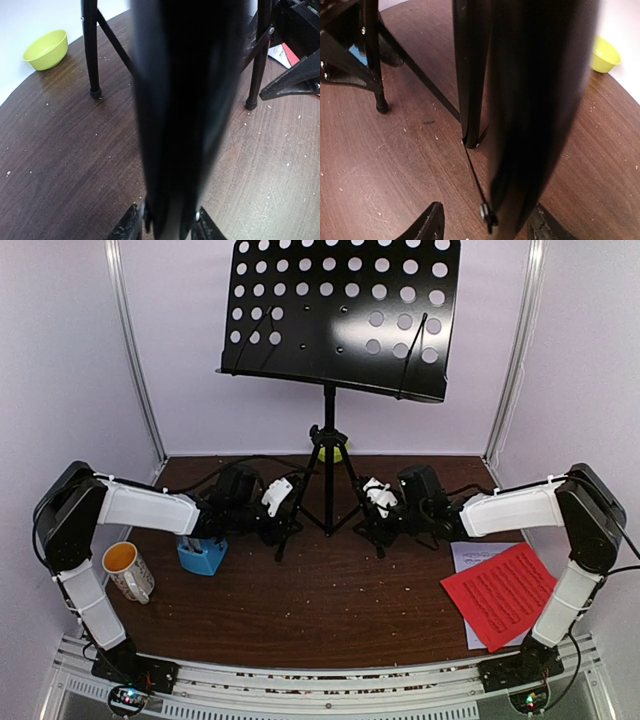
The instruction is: Set up the instrument practice props
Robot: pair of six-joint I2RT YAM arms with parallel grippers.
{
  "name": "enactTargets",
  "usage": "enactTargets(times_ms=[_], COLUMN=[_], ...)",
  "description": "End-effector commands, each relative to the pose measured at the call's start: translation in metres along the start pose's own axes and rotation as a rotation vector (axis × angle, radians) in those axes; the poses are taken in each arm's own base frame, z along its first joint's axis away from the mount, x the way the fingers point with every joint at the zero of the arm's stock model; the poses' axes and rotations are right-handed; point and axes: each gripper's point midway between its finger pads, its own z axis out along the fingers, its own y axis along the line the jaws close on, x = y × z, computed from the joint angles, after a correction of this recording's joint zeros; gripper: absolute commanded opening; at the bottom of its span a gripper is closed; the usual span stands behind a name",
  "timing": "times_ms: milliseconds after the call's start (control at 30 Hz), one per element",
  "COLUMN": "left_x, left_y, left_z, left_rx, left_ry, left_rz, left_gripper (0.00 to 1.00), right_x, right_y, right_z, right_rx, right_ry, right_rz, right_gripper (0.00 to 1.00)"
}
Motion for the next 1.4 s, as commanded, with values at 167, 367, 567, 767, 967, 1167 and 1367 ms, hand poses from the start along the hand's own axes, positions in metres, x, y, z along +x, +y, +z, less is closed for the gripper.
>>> enactTargets(times_ms=[167,367,567,767,967,1167,1367], left_x=[-0.012,-0.002,0.009,0.030,0.052,0.066,0.046], left_y=[0.001,-0.002,-0.001,-0.005,-0.009,-0.012,0.000], left_z=[0.002,-0.006,-0.023,-0.038,-0.048,-0.050,-0.026], left_rx=[0.025,0.022,0.001,-0.005,-0.017,-0.017,-0.026], left_ry=[-0.032,-0.021,-0.002,0.032,0.059,0.068,0.066], left_rz=[0.008,-0.001,-0.020,-0.035,-0.071,-0.110,-0.129], left_gripper=[0.15,0.00,0.00,0.00,0.00,0.00,0.00], right_x=[-0.012,-0.006,0.001,0.018,0.056,0.061,0.037], right_y=[-0.005,-0.005,-0.015,-0.018,-0.009,-0.008,-0.018], right_z=[0.005,-0.002,-0.020,-0.041,-0.060,-0.065,-0.042], right_rx=[0.003,0.009,0.054,0.095,0.100,0.109,0.116], right_ry=[-0.035,-0.010,0.024,0.097,0.155,0.121,0.114], right_rz=[0.003,-0.005,0.025,0.095,0.158,0.201,0.198], right_gripper=[0.30,0.09,0.00,0.00,0.00,0.00,0.00])
